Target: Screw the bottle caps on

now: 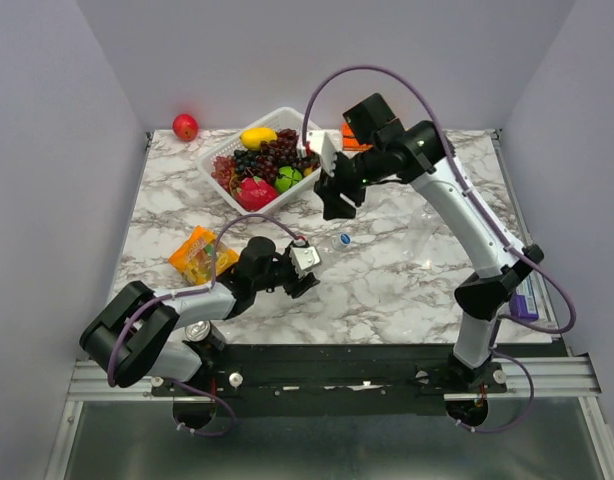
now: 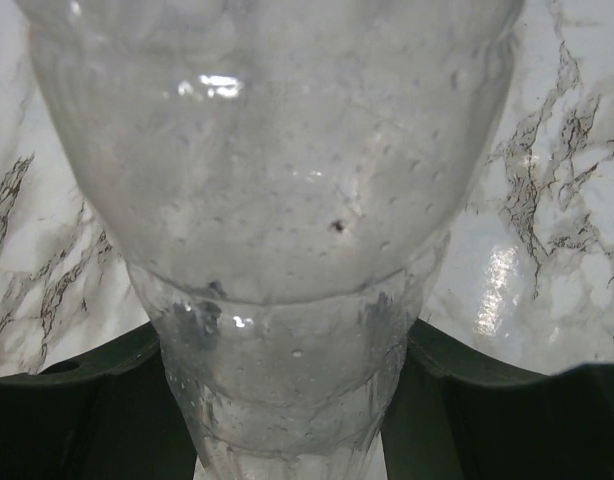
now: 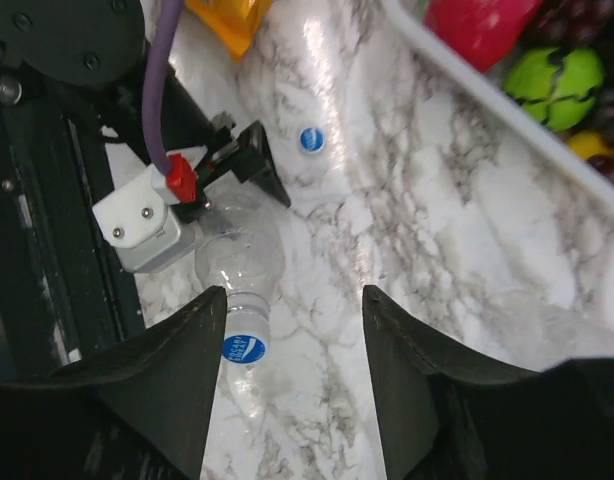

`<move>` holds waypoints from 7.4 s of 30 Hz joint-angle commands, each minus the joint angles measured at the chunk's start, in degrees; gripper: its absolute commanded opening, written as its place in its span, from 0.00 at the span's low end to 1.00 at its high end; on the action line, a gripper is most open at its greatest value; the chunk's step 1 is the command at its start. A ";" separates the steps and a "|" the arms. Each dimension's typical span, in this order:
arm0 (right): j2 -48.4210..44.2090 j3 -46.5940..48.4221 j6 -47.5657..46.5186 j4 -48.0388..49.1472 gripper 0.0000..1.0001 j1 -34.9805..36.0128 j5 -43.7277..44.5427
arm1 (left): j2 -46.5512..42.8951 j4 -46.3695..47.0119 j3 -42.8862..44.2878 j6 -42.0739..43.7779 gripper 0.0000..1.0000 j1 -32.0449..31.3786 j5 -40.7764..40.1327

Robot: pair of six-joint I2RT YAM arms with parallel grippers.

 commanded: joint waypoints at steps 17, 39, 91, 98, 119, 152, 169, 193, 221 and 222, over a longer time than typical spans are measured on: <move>-27.20 -34.91 -35.34 7.20 0.70 5.38 3.41 | 1.02 -18.48 11.19 8.48 0.00 0.29 16.73; -27.11 -39.39 -37.89 6.94 0.52 6.27 6.04 | 0.31 -18.40 13.04 6.38 0.00 0.46 17.96; -3.91 -2.32 14.12 7.40 0.76 -9.20 -9.15 | -7.95 -8.80 5.21 0.23 0.00 -4.91 -11.33; -19.44 -25.26 -28.35 3.16 0.76 -8.59 -14.09 | -4.00 -21.55 12.86 6.79 0.00 0.81 3.01; -25.53 -38.77 -45.36 11.96 0.56 -6.21 -12.32 | 0.31 -30.09 21.13 15.52 0.00 2.05 7.32; 10.15 -2.91 14.66 -6.51 0.00 -12.45 -27.08 | -4.78 1.47 13.05 23.77 0.00 -3.75 -41.80; 9.19 -4.16 33.68 4.58 0.42 -16.67 -40.37 | -3.03 -3.28 13.30 25.37 0.00 -4.99 -42.33; -21.93 -32.71 -31.73 11.96 0.68 -11.67 -24.37 | -7.42 -24.20 19.28 9.98 0.00 -0.24 -0.32; -16.65 -26.56 7.45 23.12 0.10 -11.75 -25.42 | -9.88 -8.99 13.22 4.80 0.00 -4.72 -19.83; -16.48 -26.12 7.90 23.12 0.10 -11.66 -25.33 | -9.88 -8.91 13.39 4.19 0.00 -4.90 -19.92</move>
